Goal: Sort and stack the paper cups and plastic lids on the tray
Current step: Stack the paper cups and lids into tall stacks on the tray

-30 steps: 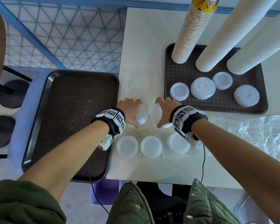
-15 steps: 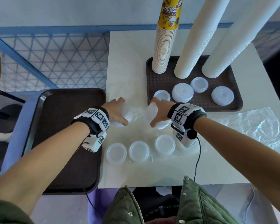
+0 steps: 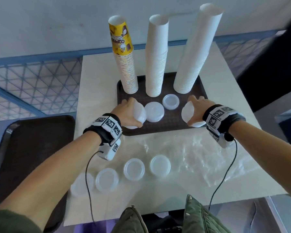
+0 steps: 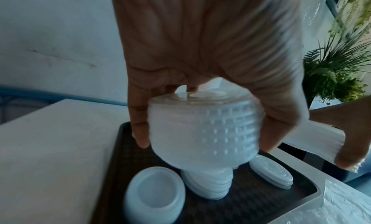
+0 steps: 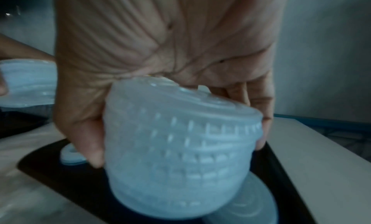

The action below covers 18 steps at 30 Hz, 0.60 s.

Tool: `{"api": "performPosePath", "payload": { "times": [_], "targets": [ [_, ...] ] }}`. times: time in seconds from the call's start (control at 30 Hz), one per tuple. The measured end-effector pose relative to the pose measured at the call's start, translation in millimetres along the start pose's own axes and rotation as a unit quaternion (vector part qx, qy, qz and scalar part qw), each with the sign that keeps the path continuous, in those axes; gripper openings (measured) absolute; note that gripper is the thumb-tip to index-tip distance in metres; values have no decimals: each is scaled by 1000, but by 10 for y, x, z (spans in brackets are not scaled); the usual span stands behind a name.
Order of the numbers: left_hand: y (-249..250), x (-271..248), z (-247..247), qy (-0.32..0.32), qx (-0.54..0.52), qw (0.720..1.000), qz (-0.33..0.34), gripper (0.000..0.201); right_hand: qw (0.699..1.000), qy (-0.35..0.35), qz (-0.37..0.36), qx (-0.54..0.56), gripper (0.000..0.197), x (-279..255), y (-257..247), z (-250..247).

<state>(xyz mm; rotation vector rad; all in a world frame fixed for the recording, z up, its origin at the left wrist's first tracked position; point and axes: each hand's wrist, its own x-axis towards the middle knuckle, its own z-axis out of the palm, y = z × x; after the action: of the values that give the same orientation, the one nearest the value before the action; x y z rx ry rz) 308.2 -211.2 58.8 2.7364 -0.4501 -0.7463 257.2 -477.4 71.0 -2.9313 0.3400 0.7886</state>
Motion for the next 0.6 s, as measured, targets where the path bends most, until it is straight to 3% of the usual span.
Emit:
{"api": "performPosePath", "payload": {
  "times": [0.27, 0.6],
  "targets": [
    [602, 645, 267, 17, 14, 998, -60, 93, 1000, -8, -11, -9, 90, 494, 563, -16],
    [736, 1009, 477, -7, 48, 995, -91, 96, 999, -22, -35, 9, 88, 781, 625, 86]
  ]
}}
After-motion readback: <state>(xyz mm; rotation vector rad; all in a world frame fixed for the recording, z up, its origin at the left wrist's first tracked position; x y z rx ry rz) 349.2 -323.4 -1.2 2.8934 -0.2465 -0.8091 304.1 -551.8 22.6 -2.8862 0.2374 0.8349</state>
